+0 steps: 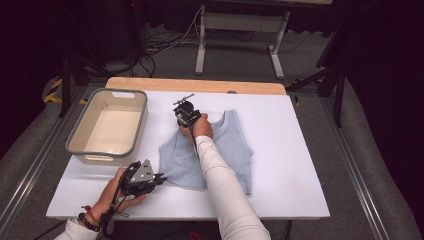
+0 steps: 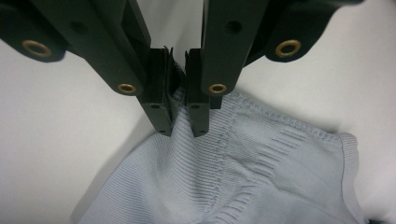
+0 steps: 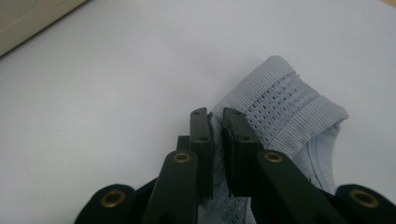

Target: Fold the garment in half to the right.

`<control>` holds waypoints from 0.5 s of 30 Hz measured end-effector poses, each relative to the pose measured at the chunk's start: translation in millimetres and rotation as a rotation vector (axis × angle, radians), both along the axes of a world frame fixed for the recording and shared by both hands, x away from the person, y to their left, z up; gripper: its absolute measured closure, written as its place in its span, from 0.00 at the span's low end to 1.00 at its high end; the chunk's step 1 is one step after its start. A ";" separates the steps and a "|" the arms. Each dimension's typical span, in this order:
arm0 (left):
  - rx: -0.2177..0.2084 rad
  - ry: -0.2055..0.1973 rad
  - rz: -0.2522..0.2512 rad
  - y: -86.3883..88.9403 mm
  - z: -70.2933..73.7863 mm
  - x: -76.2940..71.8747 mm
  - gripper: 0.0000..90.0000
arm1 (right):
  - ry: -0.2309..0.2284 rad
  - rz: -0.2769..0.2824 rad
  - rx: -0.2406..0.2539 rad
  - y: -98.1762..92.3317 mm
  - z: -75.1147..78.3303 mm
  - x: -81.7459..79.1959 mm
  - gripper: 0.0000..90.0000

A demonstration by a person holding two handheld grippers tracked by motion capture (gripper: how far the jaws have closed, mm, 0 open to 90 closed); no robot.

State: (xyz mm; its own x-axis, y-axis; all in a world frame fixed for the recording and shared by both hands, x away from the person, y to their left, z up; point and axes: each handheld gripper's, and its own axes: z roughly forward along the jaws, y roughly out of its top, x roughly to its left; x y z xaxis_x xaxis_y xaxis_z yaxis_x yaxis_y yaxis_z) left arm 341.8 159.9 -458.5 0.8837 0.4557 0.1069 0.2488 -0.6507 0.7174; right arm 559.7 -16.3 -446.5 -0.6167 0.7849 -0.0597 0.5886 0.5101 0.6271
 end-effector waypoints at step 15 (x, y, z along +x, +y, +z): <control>0.010 -0.033 0.006 8.1 8.0 -3.4 0.93 | -0.072 0.037 0.037 4.9 13.7 -7.4 0.95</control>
State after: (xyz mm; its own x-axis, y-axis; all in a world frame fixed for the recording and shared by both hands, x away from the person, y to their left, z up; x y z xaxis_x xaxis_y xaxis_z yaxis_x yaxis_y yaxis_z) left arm 338.5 168.0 -450.6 0.8771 0.4593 0.1408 0.2286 -0.6567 0.7187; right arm 552.3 -11.4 -432.7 -0.6403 0.7644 -0.0758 0.5229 0.5060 0.6860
